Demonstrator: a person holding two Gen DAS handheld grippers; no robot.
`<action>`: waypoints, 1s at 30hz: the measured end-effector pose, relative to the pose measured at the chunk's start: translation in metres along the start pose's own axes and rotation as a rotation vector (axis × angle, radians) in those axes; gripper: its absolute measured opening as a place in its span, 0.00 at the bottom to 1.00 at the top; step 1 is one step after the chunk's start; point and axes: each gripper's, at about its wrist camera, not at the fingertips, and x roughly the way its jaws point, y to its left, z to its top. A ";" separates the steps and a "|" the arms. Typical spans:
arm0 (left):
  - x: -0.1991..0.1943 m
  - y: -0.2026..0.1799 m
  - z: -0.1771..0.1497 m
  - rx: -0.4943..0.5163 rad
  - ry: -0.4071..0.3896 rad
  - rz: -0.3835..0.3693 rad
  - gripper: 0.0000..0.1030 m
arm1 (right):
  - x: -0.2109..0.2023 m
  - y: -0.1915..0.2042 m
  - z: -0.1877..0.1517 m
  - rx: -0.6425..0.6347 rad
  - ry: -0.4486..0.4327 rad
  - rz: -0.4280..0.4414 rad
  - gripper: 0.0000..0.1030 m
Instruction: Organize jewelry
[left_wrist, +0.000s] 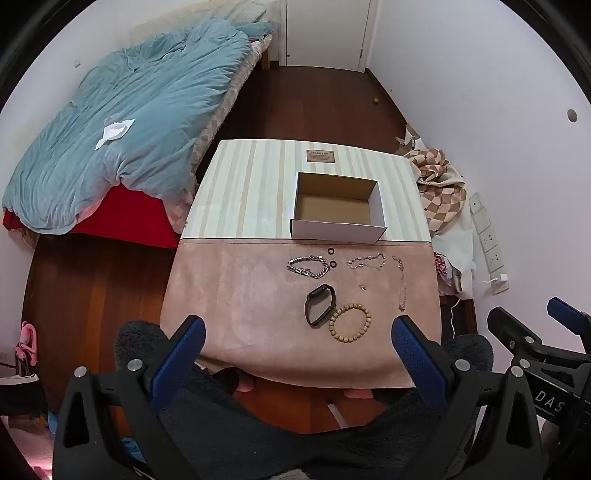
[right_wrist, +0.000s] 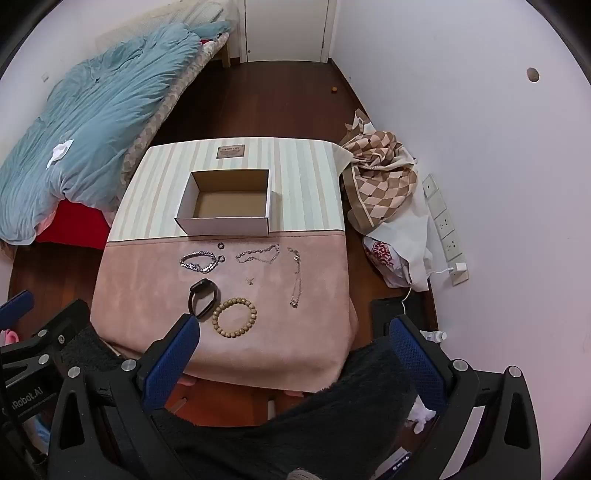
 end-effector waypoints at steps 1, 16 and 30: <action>0.000 0.000 0.000 -0.001 -0.002 -0.002 1.00 | 0.000 0.000 0.000 0.001 -0.001 0.002 1.00; 0.000 0.007 0.001 0.003 0.002 0.003 1.00 | -0.005 -0.001 0.002 0.001 -0.011 -0.002 1.00; 0.000 0.001 -0.004 0.011 -0.005 0.006 1.00 | -0.010 0.003 0.003 -0.011 -0.024 -0.011 1.00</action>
